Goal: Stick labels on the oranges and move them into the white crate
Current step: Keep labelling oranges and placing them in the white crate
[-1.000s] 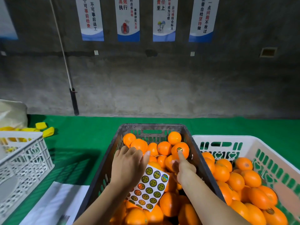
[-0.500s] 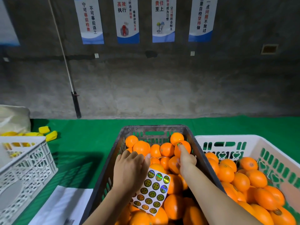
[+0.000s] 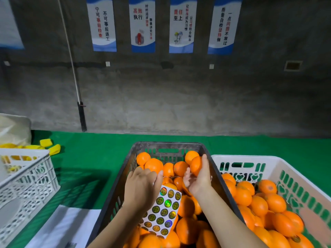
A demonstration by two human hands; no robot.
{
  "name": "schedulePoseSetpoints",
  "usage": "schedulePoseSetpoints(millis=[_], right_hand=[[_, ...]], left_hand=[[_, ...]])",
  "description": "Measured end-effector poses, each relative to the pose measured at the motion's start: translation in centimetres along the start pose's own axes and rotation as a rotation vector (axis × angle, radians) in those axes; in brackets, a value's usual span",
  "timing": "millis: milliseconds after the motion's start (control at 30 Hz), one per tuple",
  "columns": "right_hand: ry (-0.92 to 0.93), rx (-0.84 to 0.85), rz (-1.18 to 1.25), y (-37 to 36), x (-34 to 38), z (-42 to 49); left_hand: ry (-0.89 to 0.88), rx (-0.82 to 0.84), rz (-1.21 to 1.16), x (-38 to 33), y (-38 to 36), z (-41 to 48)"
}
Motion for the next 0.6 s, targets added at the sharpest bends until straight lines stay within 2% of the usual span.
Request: schedulePoseSetpoints(millis=[133,333,433,600], right_hand=[[0.053,-0.049,0.09,0.4,0.7,-1.3],[0.201,0.03,0.252,-0.4,2.1,-2.9],[0.199,0.099,0.301,-0.5,2.3,-3.2],[0.166,0.062,0.336,0.2,2.4,-3.0]], left_hand=[[-0.023,-0.002,0.002,-0.1,0.0,-0.2],[-0.036,-0.015,0.002,0.0,-0.2,-0.3],[-0.049,-0.017,-0.003,-0.2,-0.3,-0.3],[-0.046,-0.001,-0.013,-0.3,-0.3,-0.3]])
Point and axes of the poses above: each hand's wrist, its own z-axis towards the middle knuckle, its own y-axis out of the back of the hand, x = y × z, the point moved 6 cm from there along z, towards the middle knuckle, and after that the axes turned 1 degree about z, right-handed, at the moved point
